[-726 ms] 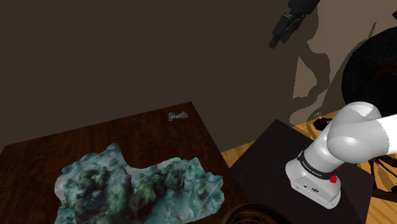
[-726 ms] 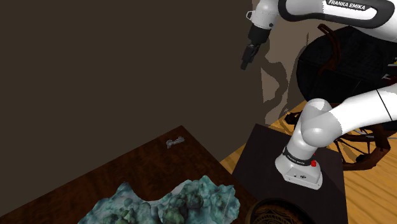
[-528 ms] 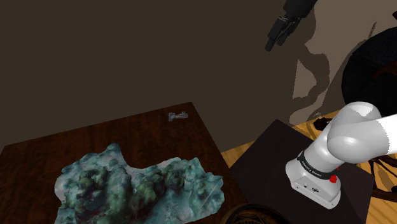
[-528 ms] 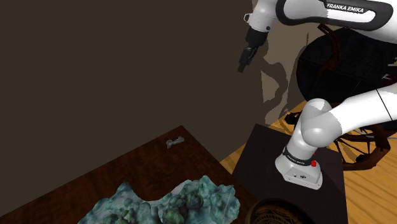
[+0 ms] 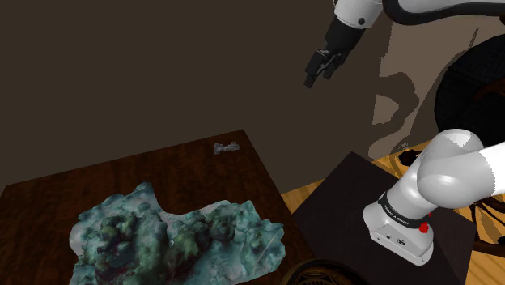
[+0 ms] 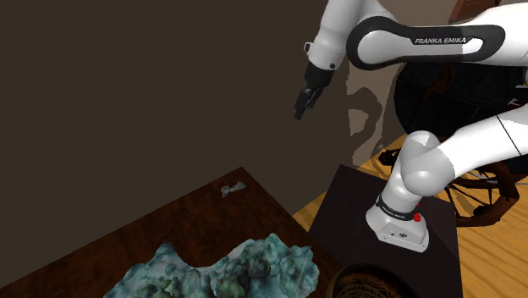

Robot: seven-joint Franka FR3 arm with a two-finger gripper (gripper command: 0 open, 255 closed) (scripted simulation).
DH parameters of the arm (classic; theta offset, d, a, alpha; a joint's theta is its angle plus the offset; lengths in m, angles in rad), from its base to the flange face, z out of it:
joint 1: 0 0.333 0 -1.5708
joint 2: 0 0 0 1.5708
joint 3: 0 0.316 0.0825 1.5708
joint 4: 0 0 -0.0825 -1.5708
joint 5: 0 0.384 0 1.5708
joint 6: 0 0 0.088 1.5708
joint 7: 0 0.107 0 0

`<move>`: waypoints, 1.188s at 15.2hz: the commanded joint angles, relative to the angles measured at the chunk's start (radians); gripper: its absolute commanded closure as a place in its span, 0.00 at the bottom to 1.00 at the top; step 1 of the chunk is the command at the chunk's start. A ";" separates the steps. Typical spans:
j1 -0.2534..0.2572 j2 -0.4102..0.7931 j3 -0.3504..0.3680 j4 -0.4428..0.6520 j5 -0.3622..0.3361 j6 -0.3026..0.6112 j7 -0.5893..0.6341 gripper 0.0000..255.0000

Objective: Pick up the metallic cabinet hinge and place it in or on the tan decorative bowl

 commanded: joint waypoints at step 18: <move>-0.041 0.499 0.438 0.131 -0.104 0.433 0.535 0.00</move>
